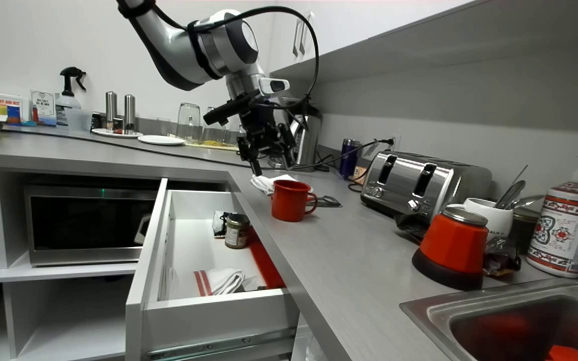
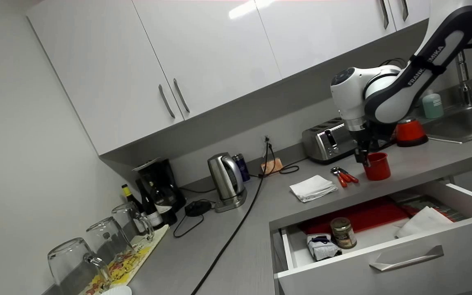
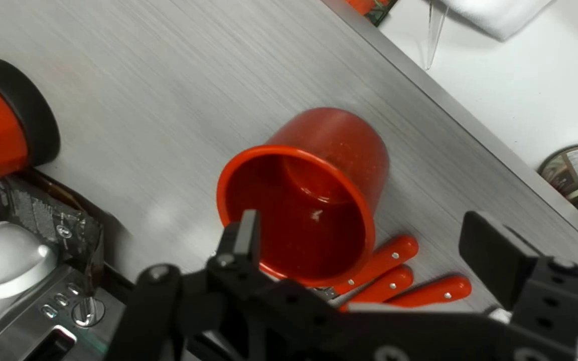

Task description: Open the topmost drawer, put the red mug inside it, and then close the drawer

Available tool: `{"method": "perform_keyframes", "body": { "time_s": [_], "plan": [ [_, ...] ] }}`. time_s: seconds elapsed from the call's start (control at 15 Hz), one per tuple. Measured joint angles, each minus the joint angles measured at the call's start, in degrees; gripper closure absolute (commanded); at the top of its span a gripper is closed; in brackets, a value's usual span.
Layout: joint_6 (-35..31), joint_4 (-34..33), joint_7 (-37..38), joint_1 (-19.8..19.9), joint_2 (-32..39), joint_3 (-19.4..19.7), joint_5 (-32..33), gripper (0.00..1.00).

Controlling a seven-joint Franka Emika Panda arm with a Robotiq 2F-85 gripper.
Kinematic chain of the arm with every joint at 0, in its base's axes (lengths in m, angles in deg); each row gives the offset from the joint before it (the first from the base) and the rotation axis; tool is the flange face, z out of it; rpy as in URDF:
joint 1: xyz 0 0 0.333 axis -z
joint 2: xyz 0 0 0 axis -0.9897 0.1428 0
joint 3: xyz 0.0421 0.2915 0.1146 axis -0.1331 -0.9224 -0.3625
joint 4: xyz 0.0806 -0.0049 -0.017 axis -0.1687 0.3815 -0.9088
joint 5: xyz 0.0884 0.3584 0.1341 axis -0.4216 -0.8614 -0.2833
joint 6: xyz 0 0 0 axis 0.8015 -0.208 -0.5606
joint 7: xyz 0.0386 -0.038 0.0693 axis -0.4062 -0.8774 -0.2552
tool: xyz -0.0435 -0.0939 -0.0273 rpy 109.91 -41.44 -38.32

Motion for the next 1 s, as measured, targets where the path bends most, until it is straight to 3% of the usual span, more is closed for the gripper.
{"method": "perform_keyframes", "body": {
  "time_s": [0.47,0.6,1.0],
  "plan": [
    [4.1,-9.7,-4.8,-0.4,8.3,0.7,-5.3,0.00],
    [5.0,-12.7,-5.8,-0.4,11.1,0.8,-6.6,0.28],
    [7.2,-19.8,-6.9,-0.4,16.7,1.6,-8.8,0.73]
  ]
}}
